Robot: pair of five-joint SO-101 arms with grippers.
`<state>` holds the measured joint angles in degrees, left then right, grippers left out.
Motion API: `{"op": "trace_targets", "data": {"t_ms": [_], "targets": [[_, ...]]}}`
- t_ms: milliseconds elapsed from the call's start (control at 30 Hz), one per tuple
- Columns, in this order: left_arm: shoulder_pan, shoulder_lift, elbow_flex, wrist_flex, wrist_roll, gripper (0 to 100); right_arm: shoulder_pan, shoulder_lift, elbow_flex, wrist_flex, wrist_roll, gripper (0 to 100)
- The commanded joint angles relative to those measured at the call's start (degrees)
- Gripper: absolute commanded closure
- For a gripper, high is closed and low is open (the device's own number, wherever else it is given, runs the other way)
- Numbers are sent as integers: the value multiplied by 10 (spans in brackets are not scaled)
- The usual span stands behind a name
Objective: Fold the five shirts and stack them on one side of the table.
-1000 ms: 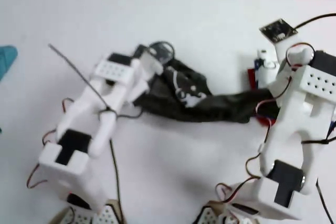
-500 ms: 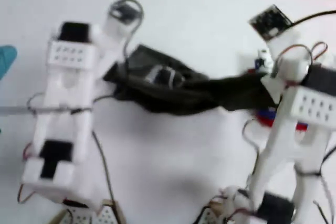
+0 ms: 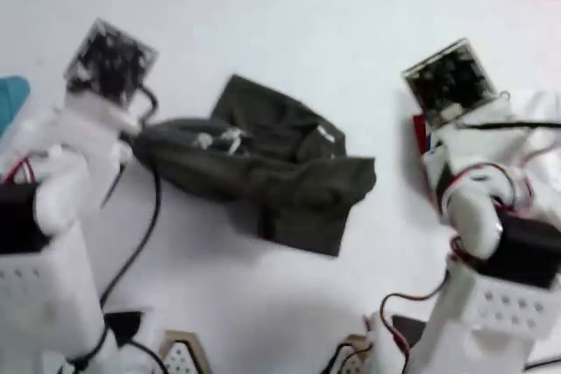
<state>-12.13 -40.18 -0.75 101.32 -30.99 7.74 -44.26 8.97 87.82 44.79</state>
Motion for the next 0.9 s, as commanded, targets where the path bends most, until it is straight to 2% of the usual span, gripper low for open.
{"op": "trace_targets", "data": {"t_ms": [0, 67, 200, 333, 433, 533, 867], "targets": [[-10, -32, 73, -22, -13, 976, -58, -16, 130, -16, -47, 978], [-19, -39, 116, -49, -13, 976, -102, -14, 206, -31, -76, 978], [-57, -37, 175, -126, -13, 976, -185, -16, 320, -73, -78, 977], [-82, -36, 198, -198, -13, 976, -265, -17, 400, -63, -78, 910], [-82, -34, 201, -244, -11, 976, -315, -17, 451, -58, -40, 911], [-82, -21, 196, -264, -11, 976, -320, -12, 467, -87, -8, 930], [-82, 97, 191, -280, -8, 976, -320, 50, 534, -217, -40, 855]]}}
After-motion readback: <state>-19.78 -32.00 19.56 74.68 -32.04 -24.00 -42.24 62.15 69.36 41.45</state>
